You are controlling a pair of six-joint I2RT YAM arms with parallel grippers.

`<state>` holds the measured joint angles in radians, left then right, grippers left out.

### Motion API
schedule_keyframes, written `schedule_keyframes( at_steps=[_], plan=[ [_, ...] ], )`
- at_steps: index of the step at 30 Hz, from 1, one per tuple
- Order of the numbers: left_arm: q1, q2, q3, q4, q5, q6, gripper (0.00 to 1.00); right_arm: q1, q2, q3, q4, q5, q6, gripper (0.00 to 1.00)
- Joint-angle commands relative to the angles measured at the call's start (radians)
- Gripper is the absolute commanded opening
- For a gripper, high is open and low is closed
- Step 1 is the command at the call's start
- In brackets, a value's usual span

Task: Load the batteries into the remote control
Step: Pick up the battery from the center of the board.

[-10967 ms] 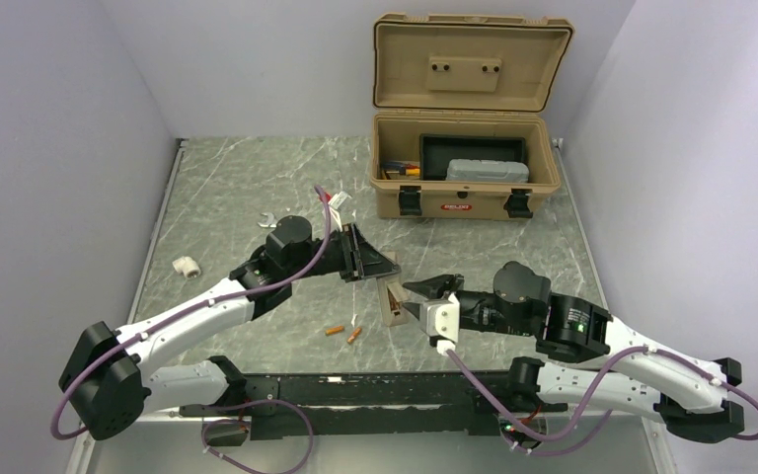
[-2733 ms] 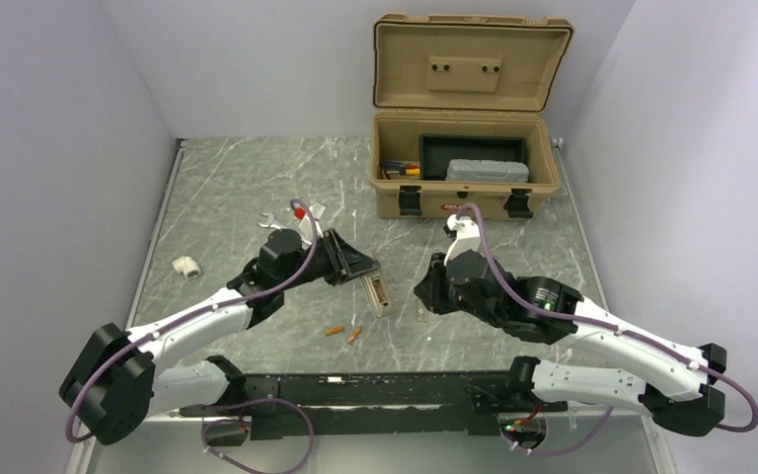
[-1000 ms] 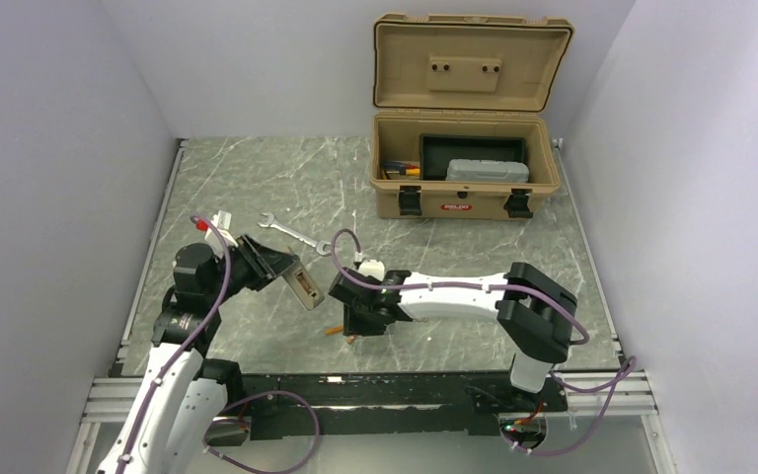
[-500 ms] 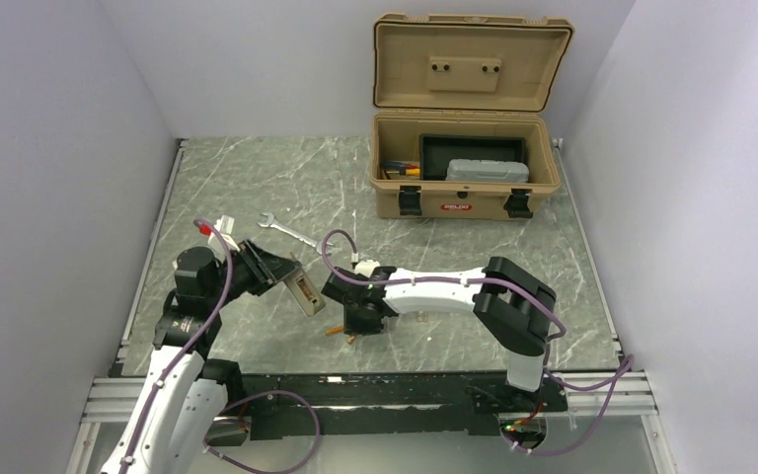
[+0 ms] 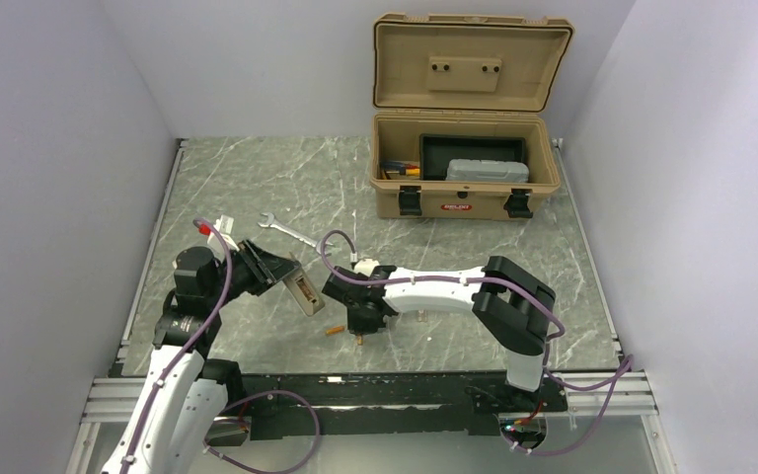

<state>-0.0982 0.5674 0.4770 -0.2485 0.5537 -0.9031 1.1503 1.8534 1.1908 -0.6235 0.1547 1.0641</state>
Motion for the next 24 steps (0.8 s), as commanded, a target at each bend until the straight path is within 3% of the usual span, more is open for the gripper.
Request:
schedule_keyframes(
  at_steps=[1,5,10,15,18,24],
  plan=[
    [0.008,0.005,0.004,0.043,0.024,0.0,0.0,-0.004,-0.027,0.012,-0.01,0.021,-0.04,0.0],
    [0.008,0.014,0.015,0.041,0.031,0.006,0.0,-0.003,-0.137,-0.05,0.023,0.104,-0.095,0.0],
    [0.008,0.05,0.022,0.111,0.094,0.003,0.0,-0.002,-0.425,-0.155,0.111,0.272,-0.211,0.0],
    [-0.015,0.104,-0.02,0.427,0.23,-0.101,0.0,-0.004,-0.715,-0.301,0.306,0.326,-0.398,0.0],
    [-0.085,0.121,-0.023,0.585,0.247,-0.124,0.0,-0.004,-0.87,-0.372,0.393,0.34,-0.473,0.0],
    [-0.316,0.189,0.037,0.711,0.153,-0.057,0.0,-0.002,-1.128,-0.487,0.554,0.287,-0.599,0.0]
  ],
)
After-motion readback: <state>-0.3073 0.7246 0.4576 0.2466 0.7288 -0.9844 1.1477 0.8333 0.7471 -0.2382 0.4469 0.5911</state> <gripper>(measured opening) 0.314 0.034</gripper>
